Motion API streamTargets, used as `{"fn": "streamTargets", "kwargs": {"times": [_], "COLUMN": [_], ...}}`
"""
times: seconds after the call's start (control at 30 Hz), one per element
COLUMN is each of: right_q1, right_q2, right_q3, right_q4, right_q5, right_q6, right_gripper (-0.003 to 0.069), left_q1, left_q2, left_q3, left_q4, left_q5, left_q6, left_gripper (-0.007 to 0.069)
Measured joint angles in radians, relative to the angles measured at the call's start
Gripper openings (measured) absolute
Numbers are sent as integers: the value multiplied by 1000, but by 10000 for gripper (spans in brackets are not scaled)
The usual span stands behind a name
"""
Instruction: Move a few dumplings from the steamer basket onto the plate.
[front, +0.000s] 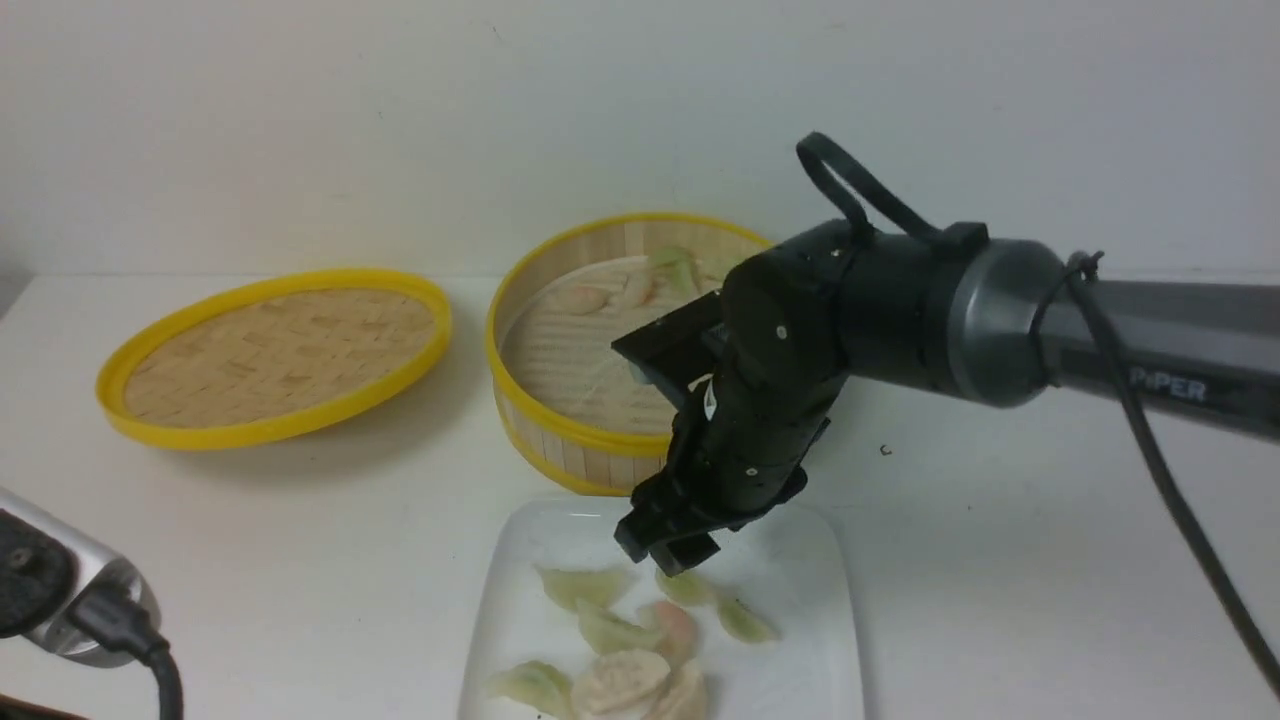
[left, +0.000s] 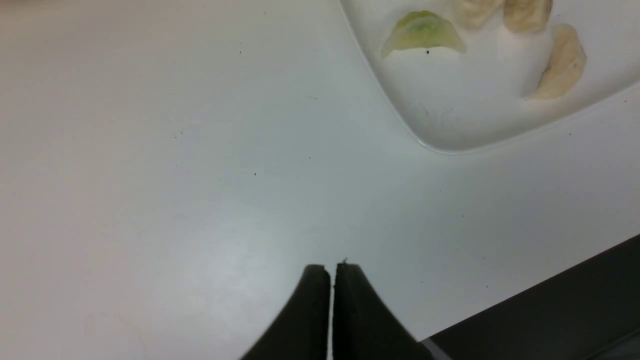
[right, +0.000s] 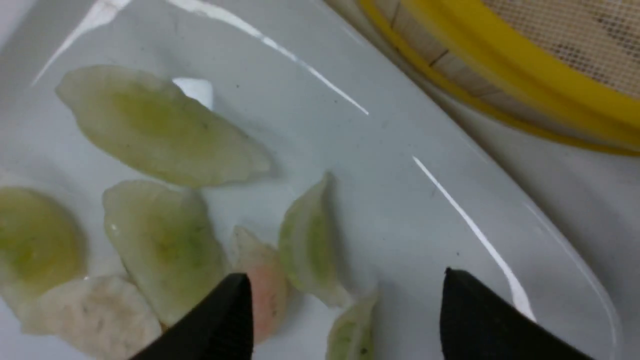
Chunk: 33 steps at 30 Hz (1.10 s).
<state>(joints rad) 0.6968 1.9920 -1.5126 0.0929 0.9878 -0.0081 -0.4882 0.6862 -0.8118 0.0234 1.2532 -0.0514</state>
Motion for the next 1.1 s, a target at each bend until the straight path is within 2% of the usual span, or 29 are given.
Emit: {"fn": "streamTargets", "kwargs": {"times": [0.07,0.17,0.2,0.23,0.3,0.33,0.37,0.43,0.57,0.77,0.9,0.93,0.97,1.07,1.1], "right_q1": [0,0,0,0,0,0,0,0,0,0,0,0,0,0,0], "right_q2": [-22,-74,-151,-194,-320,-334,-434,-609,-934,-1494,-1815,-1871,-1882,-2004,-2006], "right_q3": [-48,-92,-117,-120,-120,-119,-104,-53,146,610,868,905,912,993,994], "right_q4": [-4,-6,-6,-6,-6,-8,-12,-24,-66,-147,-310,-364,-364,-581,-604], "right_q5": [97,184,216,220,233,235,239,224,69,-330,-553,-573,-576,-604,-606], "right_q6": [8,8,23,28,50,52,73,98,134,187,357,410,420,605,624], "right_gripper": [459,409,313,278,155,142,58,10,-12,-13,-13,-13,-13,-13,-13], "left_q1": [0,0,0,0,0,0,0,0,0,0,0,0,0,0,2], "left_q2": [0,0,0,0,0,0,0,0,0,0,0,0,0,0,-1], "left_q3": [0,0,0,0,0,0,0,0,0,0,0,0,1,3,3], "left_q4": [0,0,0,0,0,0,0,-1,-15,-75,-108,-110,-111,-110,-110], "left_q5": [0,0,0,0,-1,-2,-8,-29,-83,-186,-247,-263,-267,-323,-327], "left_q6": [0,0,0,-1,-1,-1,-2,-5,-7,-8,-8,-8,-8,-8,-8], "left_gripper": [-6,-6,-6,-6,-6,-6,-6,-6,-6,-6,-6,-6,-6,-6,-6]}}
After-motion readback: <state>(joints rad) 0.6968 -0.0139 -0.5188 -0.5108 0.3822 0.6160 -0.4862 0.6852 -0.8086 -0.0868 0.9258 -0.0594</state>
